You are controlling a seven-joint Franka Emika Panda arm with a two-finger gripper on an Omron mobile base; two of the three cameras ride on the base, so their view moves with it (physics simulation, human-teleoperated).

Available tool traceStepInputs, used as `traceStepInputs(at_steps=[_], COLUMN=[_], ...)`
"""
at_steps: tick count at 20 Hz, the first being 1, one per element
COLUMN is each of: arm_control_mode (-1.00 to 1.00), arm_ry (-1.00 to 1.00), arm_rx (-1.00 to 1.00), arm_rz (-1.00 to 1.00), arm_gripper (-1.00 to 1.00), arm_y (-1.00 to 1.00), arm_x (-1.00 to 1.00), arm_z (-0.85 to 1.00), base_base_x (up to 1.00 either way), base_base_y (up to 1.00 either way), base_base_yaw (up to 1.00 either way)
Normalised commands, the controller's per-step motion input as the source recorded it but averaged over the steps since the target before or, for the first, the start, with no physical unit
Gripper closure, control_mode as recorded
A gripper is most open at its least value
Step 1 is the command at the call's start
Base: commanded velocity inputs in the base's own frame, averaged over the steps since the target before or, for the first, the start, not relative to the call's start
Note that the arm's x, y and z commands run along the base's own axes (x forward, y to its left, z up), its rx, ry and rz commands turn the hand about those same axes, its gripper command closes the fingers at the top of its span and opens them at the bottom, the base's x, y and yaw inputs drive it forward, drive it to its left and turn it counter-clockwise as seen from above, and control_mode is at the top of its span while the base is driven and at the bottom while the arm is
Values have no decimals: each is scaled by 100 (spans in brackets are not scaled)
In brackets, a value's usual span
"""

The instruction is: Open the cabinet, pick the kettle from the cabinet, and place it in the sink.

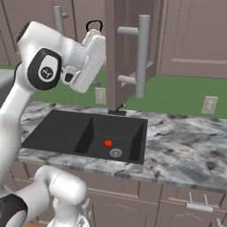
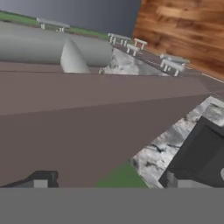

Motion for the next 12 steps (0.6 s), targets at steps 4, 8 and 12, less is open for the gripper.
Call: traceStepInputs(at_steps=[4,8,12], arm_control_mode=[-100,-100,-100], arm_ry=[-7,-7,-7], arm_rx=[13,10,8], arm_rz=[-8,-3,0], arm_gripper=[-100,-100,-100], arm_y=[-52,-57,-57], arm_x=[-30,-25,-21], arm_z=[0,1,2], base_base_x=[0,0,0], base_base_y=[0,0,0], base_base_yaw=[0,0,0])
